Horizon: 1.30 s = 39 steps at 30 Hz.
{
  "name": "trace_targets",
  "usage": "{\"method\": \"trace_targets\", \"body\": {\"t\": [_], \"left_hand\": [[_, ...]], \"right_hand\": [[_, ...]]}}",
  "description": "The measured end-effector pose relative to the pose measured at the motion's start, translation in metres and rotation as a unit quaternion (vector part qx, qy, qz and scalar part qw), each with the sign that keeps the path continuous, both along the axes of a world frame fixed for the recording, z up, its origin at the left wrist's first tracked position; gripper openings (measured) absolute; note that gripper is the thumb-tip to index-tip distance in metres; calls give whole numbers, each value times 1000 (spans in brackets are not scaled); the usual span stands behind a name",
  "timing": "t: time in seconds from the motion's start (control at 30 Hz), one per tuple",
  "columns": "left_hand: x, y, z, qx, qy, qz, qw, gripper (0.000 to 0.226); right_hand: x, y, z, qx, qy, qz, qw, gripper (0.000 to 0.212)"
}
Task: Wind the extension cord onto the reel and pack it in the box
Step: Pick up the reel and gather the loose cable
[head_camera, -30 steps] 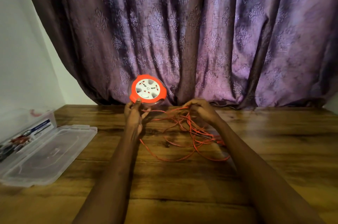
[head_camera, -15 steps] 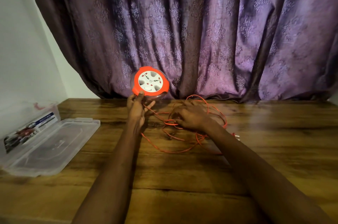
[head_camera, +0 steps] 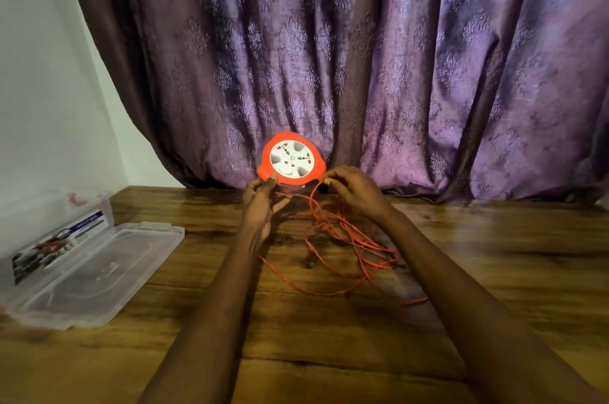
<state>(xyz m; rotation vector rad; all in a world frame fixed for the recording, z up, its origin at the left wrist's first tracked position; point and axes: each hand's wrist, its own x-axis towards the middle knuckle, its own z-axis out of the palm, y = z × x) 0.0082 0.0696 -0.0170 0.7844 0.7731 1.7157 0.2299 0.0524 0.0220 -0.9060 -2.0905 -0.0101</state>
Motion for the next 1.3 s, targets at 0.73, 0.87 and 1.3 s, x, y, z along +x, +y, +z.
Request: {"method": "trace_targets", "body": {"t": [0.73,0.87,1.3], "left_hand": [[-6,-12,8,-18,84,-117,989,14],[-10,-12,2,-30,74,-136,987,14],[0,-20,7,-14,162,-184,969,13]], "right_hand": [[18,35,43,-193,187,11,963,24],[18,30,49,-230,194,65,951,14],[12,45,79,-191,18,-24,981,11]]}}
